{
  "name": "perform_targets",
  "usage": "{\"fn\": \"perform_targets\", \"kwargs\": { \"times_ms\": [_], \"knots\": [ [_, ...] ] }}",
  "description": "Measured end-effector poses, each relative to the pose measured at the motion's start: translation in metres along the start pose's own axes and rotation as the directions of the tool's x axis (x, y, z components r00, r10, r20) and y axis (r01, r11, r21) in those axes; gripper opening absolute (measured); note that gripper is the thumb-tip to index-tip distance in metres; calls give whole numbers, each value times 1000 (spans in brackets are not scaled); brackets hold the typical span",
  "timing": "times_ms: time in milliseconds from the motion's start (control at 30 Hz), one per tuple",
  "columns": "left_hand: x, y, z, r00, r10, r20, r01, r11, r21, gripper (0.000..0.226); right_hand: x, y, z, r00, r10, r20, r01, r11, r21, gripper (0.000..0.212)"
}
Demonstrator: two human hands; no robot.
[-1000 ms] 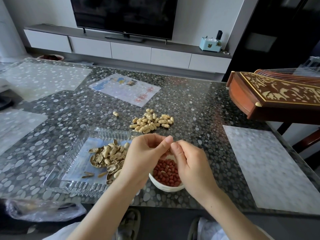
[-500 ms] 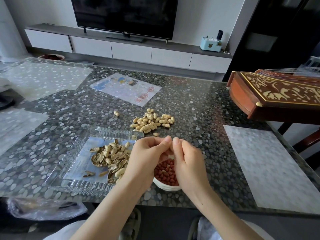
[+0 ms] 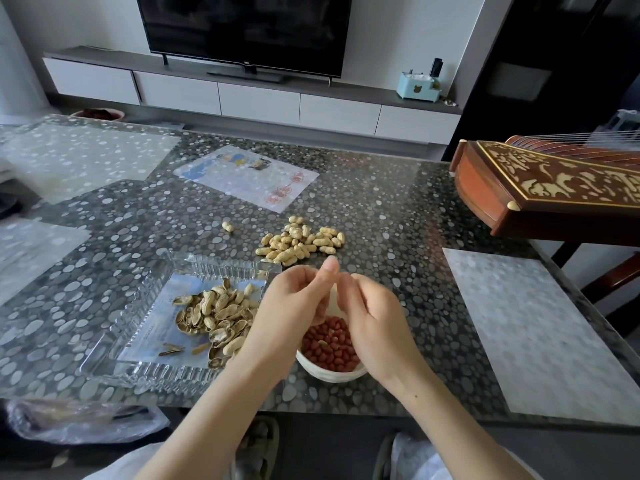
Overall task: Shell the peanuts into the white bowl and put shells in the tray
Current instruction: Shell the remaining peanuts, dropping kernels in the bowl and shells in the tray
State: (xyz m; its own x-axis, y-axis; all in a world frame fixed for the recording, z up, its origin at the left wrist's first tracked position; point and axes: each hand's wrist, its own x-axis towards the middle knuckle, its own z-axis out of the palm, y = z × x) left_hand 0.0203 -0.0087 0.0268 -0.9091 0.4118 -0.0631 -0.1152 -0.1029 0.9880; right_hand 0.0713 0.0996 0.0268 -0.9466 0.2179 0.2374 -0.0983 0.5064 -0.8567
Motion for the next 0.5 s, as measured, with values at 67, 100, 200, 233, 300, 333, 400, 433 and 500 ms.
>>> {"fn": "perform_targets", "kwargs": {
  "times_ms": [67, 100, 200, 233, 300, 333, 400, 433, 500],
  "knots": [
    [0, 1, 1, 997, 18, 68, -25, 994, 104, 49, 0, 0, -2, 1000, -17, -14, 17, 1000, -10, 39],
    [-1, 2, 3, 994, 22, 108, -36, 990, 133, 46, 0, 0, -2, 999, -37, -21, 37, 999, -35, 38],
    [-3, 3, 6, 991, 75, 109, -90, 986, 141, 39, -2, 2, 0, 988, -126, -87, 111, 981, -156, 40],
    [-4, 1, 7, 990, 103, 97, -115, 984, 134, 38, -1, 3, 1, 982, -152, -111, 128, 971, -200, 40],
    [-4, -2, 9, 985, 152, 83, -164, 971, 174, 39, -2, 5, 3, 974, -174, -142, 136, 960, -244, 39],
    [-5, -4, 10, 983, 167, 81, -180, 964, 195, 40, -2, 5, 3, 974, -168, -153, 128, 963, -237, 40],
    [-6, -4, 11, 981, 178, 78, -191, 958, 215, 41, -3, 7, 5, 976, -135, -169, 102, 976, -192, 44],
    [-7, -4, 11, 981, 178, 80, -192, 954, 229, 42, -3, 7, 6, 978, -112, -176, 82, 982, -167, 46],
    [-7, -4, 11, 980, 181, 85, -198, 942, 270, 42, -4, 7, 7, 982, -57, -179, 38, 994, -106, 47]
  ]
}}
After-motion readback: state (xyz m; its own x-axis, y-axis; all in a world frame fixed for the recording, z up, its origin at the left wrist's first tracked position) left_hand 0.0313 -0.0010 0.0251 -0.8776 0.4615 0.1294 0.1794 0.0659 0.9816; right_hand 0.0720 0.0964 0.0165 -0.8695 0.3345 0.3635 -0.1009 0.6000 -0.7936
